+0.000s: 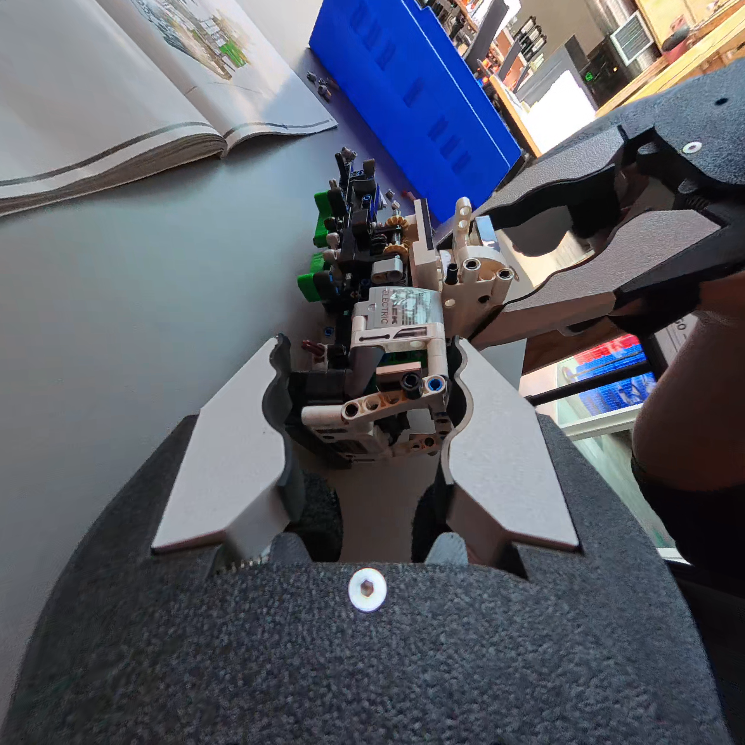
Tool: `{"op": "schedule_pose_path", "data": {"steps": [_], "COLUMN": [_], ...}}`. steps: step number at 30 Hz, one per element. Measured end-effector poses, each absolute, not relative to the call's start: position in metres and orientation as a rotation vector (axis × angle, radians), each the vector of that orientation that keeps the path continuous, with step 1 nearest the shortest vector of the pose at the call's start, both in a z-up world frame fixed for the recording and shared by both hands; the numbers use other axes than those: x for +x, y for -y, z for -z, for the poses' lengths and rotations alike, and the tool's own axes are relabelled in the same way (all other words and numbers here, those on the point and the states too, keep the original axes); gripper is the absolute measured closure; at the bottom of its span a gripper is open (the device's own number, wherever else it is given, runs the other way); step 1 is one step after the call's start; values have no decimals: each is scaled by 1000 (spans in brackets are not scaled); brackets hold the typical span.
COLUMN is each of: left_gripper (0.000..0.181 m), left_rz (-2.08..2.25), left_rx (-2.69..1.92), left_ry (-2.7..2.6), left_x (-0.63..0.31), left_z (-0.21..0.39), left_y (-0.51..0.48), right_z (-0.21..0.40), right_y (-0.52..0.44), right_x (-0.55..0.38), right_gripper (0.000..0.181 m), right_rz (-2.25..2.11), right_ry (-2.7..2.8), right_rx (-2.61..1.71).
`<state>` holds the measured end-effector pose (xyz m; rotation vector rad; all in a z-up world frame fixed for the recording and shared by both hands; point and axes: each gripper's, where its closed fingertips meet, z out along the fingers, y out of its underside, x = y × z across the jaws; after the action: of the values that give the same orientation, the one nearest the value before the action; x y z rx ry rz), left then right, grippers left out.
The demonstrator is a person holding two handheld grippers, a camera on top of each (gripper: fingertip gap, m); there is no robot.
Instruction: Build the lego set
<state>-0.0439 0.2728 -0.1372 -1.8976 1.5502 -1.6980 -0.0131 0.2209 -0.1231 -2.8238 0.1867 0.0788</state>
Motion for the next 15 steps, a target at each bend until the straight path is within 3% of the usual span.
{"op": "schedule_pose_path", "data": {"steps": [3, 15], "left_gripper": [110, 108], "left_rz": [1776, 1542], "left_rx": [-1879, -1638], "left_ry": [-1564, -1706], "left_x": [-49, -57], "left_z": [136, 132], "left_y": [-272, -275], "right_z": [122, 127], "right_y": [-224, -247], "right_x": [-13, -3], "right_gripper": [108, 110], "right_rz": [-124, -125], "right_ry": [-185, -123], "right_rx": [-2936, -3027]}}
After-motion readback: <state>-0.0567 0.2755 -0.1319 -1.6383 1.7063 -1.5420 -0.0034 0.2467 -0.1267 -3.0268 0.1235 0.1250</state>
